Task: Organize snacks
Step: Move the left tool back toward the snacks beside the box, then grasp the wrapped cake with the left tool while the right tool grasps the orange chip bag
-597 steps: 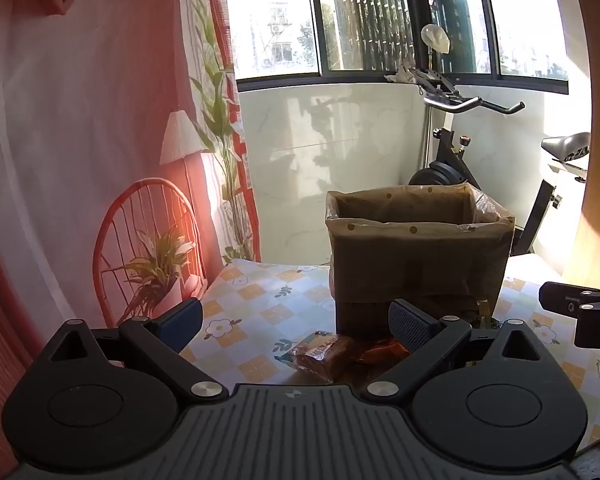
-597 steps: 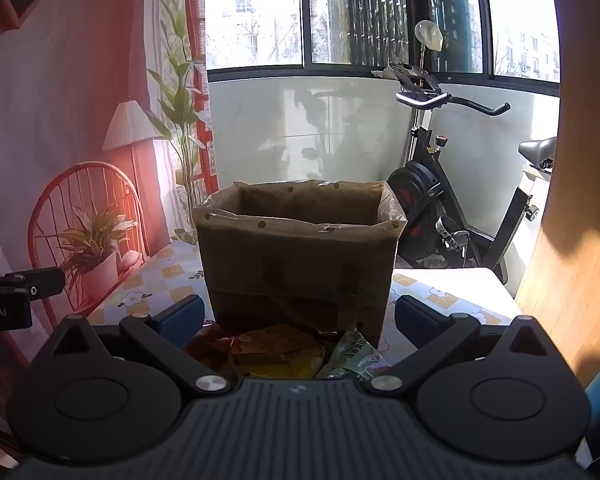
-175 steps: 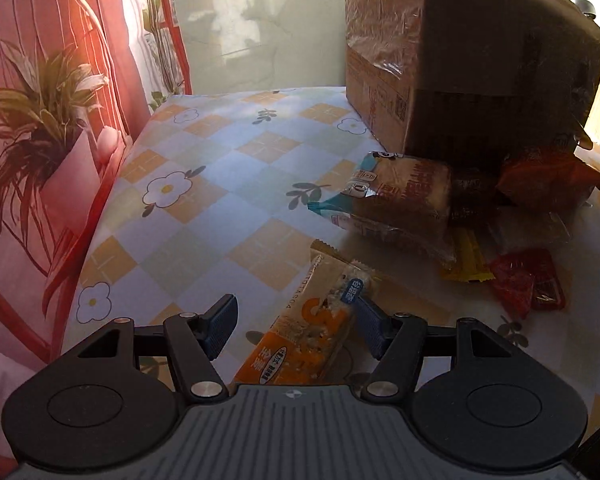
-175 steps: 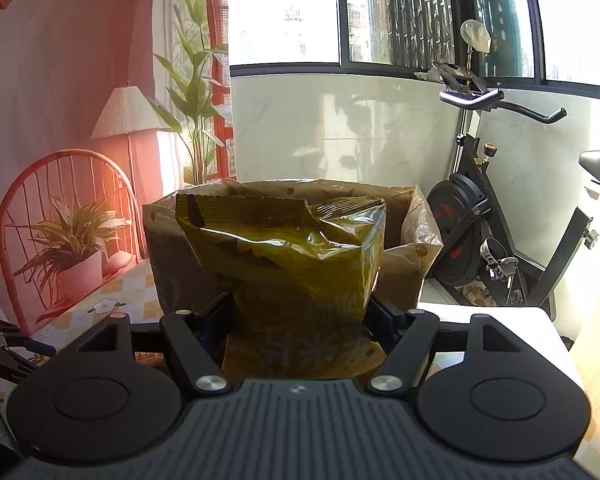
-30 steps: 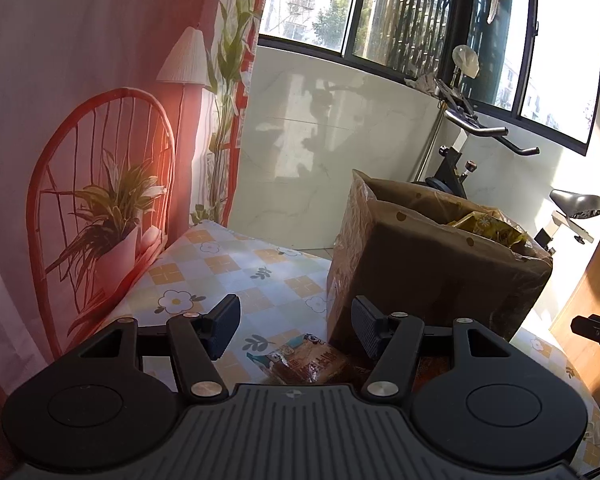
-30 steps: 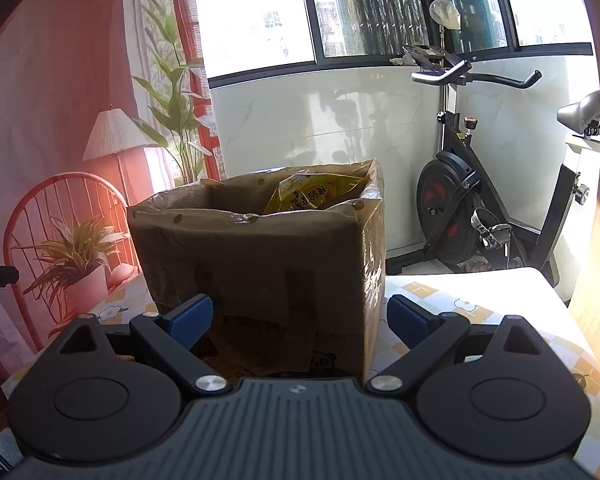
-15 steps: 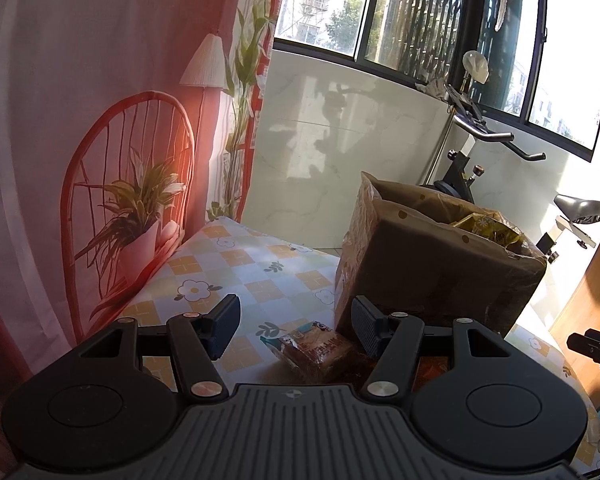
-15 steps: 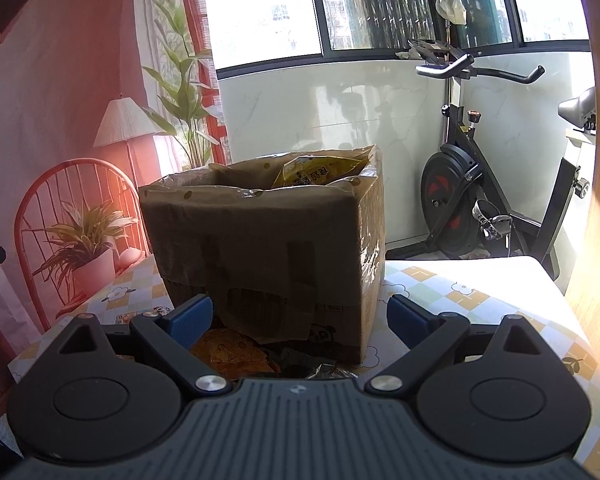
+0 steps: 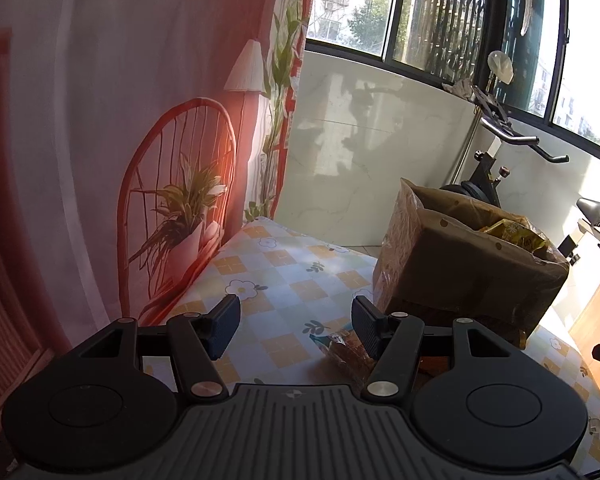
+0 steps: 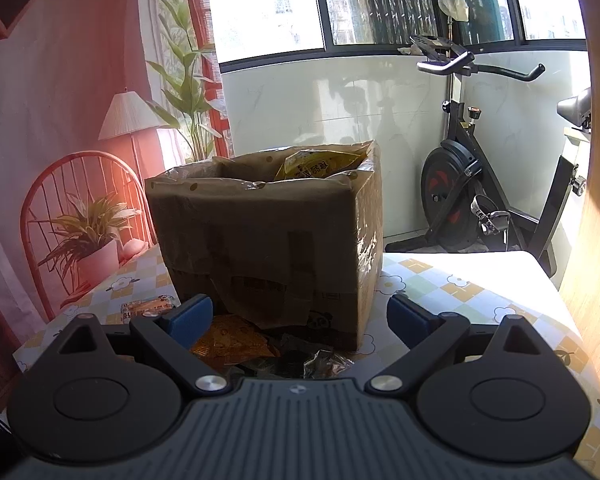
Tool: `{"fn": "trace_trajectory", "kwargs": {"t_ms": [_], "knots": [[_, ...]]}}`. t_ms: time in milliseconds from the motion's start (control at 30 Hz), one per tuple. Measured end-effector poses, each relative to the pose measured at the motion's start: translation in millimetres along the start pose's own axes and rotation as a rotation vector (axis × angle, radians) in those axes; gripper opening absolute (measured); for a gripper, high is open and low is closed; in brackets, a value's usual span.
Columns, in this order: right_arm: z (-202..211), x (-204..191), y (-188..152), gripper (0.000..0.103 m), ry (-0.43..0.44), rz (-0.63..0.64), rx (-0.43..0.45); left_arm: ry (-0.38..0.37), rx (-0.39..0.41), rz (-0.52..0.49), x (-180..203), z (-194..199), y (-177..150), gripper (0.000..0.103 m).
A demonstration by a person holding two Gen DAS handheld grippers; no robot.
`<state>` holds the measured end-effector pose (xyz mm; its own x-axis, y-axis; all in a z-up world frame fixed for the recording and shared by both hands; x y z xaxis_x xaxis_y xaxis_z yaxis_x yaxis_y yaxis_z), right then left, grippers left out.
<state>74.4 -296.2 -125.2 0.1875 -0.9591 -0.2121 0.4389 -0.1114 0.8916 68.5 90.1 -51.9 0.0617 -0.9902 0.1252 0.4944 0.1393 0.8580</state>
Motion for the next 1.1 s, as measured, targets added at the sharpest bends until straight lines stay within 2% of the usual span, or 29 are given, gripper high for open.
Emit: {"fn": "trace_trajectory", "kwargs": {"t_ms": [233,433,567,800,1100], "knots": [[-15,-4,-17,0.096,0.009,0.001,-0.03,0.027,-0.019,0.04,-5,-8,-16,0.064],[-41,-18,-29,0.096,0.02,0.041,-0.069,0.022,-0.074,0.026,2,-38,-28,0.064],[-61,-36,-32,0.095,0.042,0.09,-0.088,-0.01,-0.114,-0.009,14,-62,-32,0.064],[-105,-83,-46,0.095,0.111,0.294,-0.131,-0.064,-0.168,-0.055,33,-101,-39,0.064],[-166,-120,-58,0.095,0.166,0.402,-0.214,-0.137,-0.222,-0.098,48,-145,-44,0.064]]}}
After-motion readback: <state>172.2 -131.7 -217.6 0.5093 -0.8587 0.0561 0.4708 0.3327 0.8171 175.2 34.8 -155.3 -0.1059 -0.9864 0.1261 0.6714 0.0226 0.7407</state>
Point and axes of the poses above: each gripper's, at about its wrist camera, not at the fingertips, and z roughly against the way its jaws point, x to its right, y to its top, the point moved 6 cm from there along -z, roughly the way its jaws point
